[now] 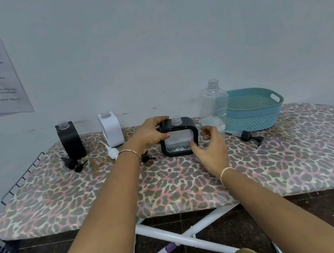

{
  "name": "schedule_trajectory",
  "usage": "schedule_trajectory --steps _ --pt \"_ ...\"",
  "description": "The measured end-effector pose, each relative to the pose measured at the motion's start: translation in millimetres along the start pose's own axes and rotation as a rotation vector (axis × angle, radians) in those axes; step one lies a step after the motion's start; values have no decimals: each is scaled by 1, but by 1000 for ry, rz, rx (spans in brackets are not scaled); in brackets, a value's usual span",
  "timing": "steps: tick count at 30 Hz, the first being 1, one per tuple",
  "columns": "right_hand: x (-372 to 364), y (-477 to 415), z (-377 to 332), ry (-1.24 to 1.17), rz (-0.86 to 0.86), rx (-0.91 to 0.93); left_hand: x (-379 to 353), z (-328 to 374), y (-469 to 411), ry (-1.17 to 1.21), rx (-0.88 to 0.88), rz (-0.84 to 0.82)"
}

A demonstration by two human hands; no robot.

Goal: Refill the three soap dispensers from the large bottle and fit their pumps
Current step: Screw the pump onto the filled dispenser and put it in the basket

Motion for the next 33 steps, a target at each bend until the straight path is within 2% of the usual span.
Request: schedule_trajectory --steps 7,12,17,20,23,29,31,33 --pt "-31 8 -10 6 -64 1 22 -19 5 22 25 26" --pt "-44 9 0 25 -56 -82 61 -31 18 -312 -106 225" --pt "-47 10 4 59 -39 -69 45 -47 23 -859 -160 80" --pt "-46 10 4 58 -23 -54 31 -49 24 -1051 -252 57" --pt "-46 10 7 65 -19 -59 20 -54 22 -1146 -282 38" --pt "-45 10 6 75 -6 -48 20 -58 15 -1099 -277 89" --pt "-45 10 6 74 -8 -48 32 -52 15 -911 -276 200" --pt "-44 9 6 67 -6 -49 50 -40 17 -617 -291 362"
Point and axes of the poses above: each hand's wrist, its own y-axis away from the middle knuckle, its own x-axis out of the back of the hand, z = x × y, the point moved 10 cm from there along -y, towards the middle knuckle, and after that the axes turned 5 degrees about z, right-handed, at the moved point
